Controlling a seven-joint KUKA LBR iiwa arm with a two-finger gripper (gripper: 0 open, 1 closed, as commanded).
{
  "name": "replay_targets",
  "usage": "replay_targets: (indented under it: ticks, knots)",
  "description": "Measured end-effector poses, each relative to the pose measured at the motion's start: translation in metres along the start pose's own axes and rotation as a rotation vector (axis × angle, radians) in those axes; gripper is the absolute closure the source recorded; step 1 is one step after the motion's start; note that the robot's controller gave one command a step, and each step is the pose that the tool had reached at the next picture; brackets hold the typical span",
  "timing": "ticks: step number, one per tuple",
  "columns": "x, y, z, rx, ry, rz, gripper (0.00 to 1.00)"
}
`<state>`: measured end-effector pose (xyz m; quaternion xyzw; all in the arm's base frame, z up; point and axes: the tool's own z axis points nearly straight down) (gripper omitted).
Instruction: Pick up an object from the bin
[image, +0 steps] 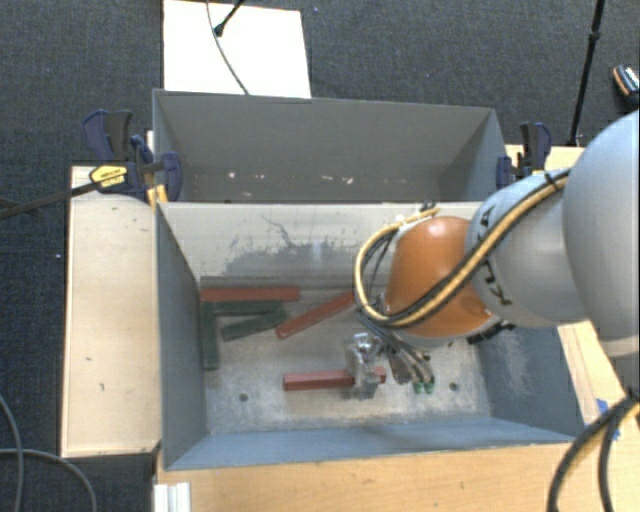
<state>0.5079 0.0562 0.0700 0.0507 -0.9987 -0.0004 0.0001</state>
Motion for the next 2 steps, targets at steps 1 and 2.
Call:
replay_targets:
  ticks: [1, 2]
  knots:
    - [-0.006, 0.017, -0.122, 0.0, -0.011, -0.039, 1.0]
    - [-0.01, 0.008, -0.172, 0.001, -0.008, -0.031, 1.0]
